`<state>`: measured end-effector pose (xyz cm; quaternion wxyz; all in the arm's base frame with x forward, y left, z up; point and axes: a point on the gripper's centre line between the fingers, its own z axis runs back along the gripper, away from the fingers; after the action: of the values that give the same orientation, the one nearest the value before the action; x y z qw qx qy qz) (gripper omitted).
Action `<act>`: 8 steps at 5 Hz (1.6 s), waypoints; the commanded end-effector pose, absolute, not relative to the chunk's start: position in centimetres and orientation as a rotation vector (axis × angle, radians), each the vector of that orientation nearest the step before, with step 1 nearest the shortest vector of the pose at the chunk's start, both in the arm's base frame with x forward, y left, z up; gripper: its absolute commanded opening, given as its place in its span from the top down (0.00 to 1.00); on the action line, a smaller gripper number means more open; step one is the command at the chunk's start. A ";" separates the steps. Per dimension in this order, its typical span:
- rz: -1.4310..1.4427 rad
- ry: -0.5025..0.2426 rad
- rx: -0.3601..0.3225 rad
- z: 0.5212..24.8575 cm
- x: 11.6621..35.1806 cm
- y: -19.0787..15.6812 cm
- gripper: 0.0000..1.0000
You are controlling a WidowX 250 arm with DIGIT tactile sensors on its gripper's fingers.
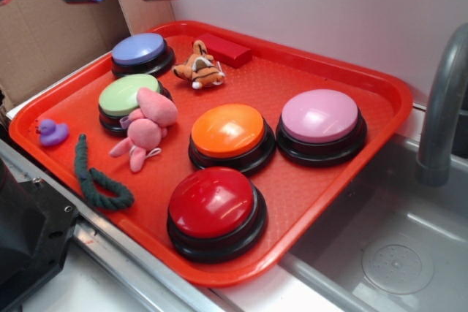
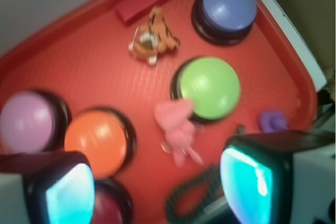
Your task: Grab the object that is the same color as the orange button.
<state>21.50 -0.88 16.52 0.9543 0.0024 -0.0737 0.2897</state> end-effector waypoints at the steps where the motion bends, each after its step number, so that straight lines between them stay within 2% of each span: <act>1: 0.808 -0.205 0.066 12.6 26.5 1.9 0.00; 2: 0.861 -0.237 0.099 10.6 27.7 2.5 0.00; 3: 0.882 -0.230 0.072 9.3 28.2 2.9 0.00; 5: 0.955 -0.249 0.079 6.1 28.7 4.3 0.00; 8: 0.942 -0.287 0.090 4.4 29.9 5.1 0.00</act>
<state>29.69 3.91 3.26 0.8842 0.0484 -0.1210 0.4486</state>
